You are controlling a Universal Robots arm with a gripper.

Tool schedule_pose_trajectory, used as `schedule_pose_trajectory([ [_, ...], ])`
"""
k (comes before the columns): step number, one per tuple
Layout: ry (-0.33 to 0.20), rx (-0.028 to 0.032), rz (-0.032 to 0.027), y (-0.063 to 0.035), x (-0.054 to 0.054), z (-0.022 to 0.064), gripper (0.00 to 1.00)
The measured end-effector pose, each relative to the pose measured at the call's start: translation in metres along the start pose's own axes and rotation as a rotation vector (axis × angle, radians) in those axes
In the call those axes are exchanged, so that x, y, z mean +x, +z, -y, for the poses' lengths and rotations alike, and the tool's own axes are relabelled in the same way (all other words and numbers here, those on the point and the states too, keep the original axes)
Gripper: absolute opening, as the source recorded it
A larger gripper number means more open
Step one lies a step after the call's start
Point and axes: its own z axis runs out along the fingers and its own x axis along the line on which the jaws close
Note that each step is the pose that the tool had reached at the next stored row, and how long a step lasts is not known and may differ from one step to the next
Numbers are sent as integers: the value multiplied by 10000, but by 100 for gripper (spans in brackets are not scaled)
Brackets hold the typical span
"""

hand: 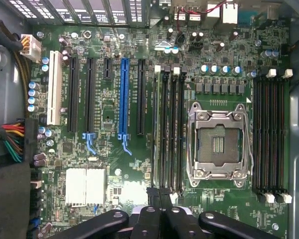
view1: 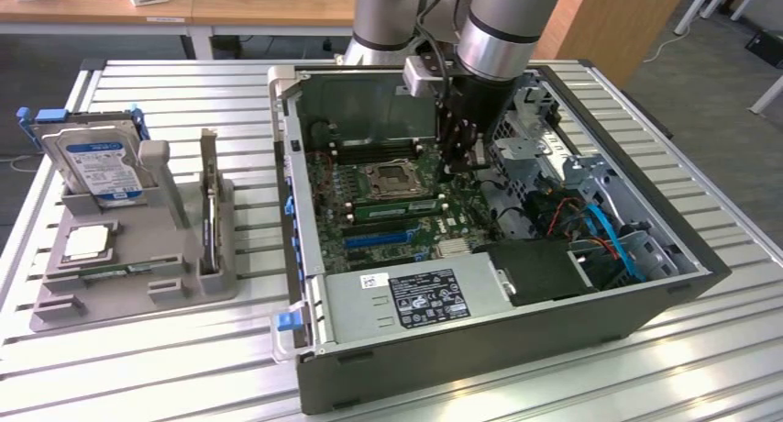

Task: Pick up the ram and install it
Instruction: 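Press down the ram until it locks into place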

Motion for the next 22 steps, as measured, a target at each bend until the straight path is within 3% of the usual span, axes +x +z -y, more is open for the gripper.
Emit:
schedule_pose_trajectory([
  [8, -1, 0, -1, -4, 0, 80, 11],
  [22, -1, 0, 0, 21, 1, 84, 11],
])
